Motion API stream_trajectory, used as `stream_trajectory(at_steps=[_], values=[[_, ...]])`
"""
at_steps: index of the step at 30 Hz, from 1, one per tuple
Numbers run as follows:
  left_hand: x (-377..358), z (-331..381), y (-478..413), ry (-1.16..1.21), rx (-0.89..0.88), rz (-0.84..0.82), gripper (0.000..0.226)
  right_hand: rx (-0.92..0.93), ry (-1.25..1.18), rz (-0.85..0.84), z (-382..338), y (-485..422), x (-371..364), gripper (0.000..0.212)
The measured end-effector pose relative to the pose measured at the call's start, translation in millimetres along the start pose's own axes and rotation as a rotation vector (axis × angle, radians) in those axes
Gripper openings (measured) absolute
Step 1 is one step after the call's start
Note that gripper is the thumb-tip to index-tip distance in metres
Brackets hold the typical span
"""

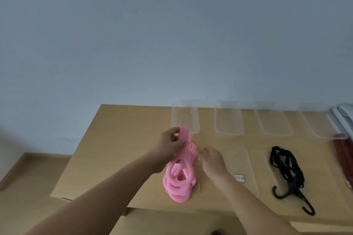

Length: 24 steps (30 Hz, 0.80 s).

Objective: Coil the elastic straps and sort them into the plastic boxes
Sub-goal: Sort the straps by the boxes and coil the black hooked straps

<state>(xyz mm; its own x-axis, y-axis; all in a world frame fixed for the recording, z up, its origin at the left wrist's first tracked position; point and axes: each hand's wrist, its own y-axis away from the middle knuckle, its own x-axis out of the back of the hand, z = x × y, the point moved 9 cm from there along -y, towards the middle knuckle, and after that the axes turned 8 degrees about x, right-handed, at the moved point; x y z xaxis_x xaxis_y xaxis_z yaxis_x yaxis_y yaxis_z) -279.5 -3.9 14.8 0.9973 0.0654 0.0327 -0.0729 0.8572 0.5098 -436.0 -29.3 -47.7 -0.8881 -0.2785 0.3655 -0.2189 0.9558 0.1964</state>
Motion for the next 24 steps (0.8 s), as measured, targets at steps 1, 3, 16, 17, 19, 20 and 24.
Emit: stream_trajectory(at_steps=[1, 3, 16, 17, 19, 20, 24], values=[[-7, 4, -2, 0.009, 0.001, -0.011, 0.036, -0.001, -0.154, 0.016, -6, 5, 9, 0.035], [-25, 12, -5, 0.041, 0.003, -0.033, 0.036, -0.008, -0.405, -0.052, -17, 18, 21, 0.042], [-159, -14, -57, -0.001, 0.138, -0.087, 0.012, -0.118, -0.100, 0.004, 50, 42, 122, 0.014], [-163, -21, -63, -0.034, 0.157, -0.084, 0.013, -0.144, -0.077, -0.015, 61, 40, 122, 0.014], [-168, -34, -75, -0.088, 0.204, -0.070, 0.019, -0.187, -0.064, -0.063, 80, 34, 120, 0.015], [-169, -41, -79, -0.115, 0.225, -0.066, 0.022, -0.206, -0.063, -0.091, 87, 32, 117, 0.017], [-169, -58, -90, -0.356, 0.255, -0.043, 0.034, -0.193, 0.084, -0.176, 105, 19, 109, 0.024]])
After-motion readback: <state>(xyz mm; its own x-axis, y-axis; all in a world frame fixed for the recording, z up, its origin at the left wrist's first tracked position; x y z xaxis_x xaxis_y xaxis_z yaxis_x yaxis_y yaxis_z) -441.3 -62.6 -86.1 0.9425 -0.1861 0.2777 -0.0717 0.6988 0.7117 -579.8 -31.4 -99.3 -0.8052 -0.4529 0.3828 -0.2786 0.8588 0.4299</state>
